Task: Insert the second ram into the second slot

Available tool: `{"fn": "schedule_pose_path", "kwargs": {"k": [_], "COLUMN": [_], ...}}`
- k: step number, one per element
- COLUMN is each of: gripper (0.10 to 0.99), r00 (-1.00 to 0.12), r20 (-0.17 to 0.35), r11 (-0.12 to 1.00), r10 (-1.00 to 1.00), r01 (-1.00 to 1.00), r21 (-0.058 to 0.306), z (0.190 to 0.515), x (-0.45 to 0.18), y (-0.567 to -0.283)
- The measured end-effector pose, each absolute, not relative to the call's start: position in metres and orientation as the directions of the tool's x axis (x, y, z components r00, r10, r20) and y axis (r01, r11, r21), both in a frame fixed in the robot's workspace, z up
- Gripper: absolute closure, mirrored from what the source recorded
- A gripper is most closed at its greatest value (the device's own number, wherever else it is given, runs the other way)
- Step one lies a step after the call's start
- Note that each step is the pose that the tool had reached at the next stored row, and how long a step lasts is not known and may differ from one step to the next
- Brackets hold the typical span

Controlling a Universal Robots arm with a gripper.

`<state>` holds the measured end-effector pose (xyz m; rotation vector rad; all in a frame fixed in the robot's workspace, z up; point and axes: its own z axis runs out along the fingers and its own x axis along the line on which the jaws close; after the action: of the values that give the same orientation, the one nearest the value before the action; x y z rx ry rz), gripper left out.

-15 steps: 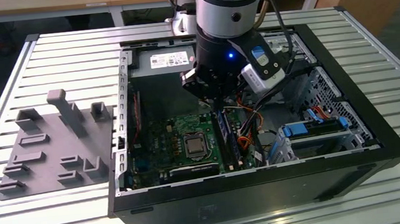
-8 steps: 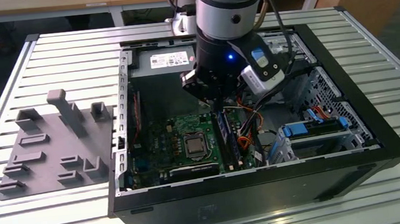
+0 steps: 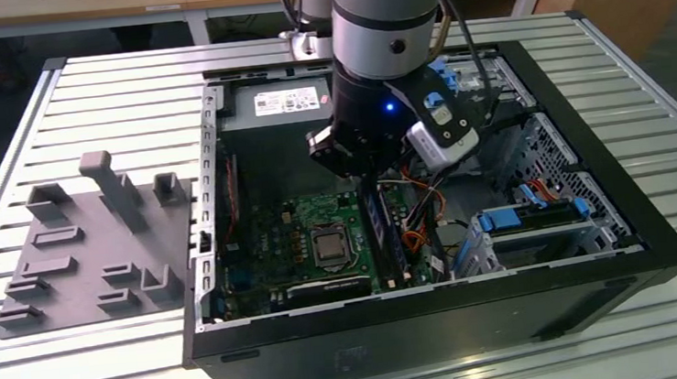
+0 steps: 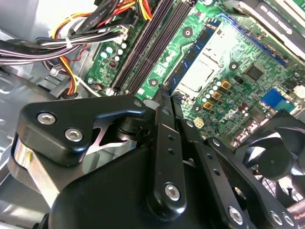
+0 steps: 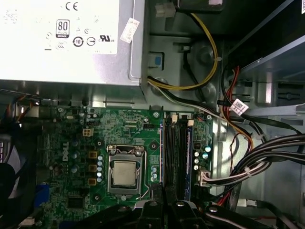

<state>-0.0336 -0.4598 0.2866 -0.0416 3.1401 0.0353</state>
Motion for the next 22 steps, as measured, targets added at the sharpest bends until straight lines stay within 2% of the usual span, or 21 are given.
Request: {"fn": "schedule_pose_path", "kwargs": {"k": [22], "gripper": [0.953], "r00": [-1.0], "r20": [0.001], "r11": [0.999], "r10": [-0.026], "r01": [-0.026], "r21": [0.023], "z": [0.267], "x": [-0.034], "y": [-0.46]}}
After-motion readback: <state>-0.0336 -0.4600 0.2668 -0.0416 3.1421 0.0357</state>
